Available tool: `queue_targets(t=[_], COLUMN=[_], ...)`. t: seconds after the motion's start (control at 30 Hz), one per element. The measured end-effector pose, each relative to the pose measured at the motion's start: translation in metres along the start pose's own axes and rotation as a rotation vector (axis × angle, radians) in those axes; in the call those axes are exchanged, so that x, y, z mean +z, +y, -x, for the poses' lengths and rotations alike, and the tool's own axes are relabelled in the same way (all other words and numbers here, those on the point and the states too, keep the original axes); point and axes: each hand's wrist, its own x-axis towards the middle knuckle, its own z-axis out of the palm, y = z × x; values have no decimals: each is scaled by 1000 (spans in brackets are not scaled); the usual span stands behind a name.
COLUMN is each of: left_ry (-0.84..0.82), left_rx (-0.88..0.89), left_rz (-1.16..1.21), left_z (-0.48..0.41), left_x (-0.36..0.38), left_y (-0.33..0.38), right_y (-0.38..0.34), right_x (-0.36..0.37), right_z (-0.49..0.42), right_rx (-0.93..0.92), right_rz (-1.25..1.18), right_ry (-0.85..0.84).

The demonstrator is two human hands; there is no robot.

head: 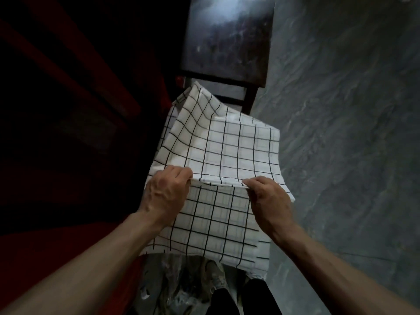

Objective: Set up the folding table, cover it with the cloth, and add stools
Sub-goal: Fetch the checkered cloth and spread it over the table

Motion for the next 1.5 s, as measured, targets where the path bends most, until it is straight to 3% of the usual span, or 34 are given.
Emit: queue_targets(t=[0.33, 0.63, 1.03, 1.5], left_ry=[251, 468, 680, 803], left_rx=[113, 241, 251, 331], left_rz=[-29, -225, -451, -419], left_z=[-35, -29, 91, 212], left_x=[-142, -280, -402, -490], left_y=[65, 146, 307, 450], right_y=[-51, -98, -121, -138], right_x=[-166, -311, -469, -598], right_z=[-23, 17, 181, 344], right_rx=[-112, -256, -427, -491], right_rz=[-51, -104, -97, 16], right_ry=[313, 554, 678, 888])
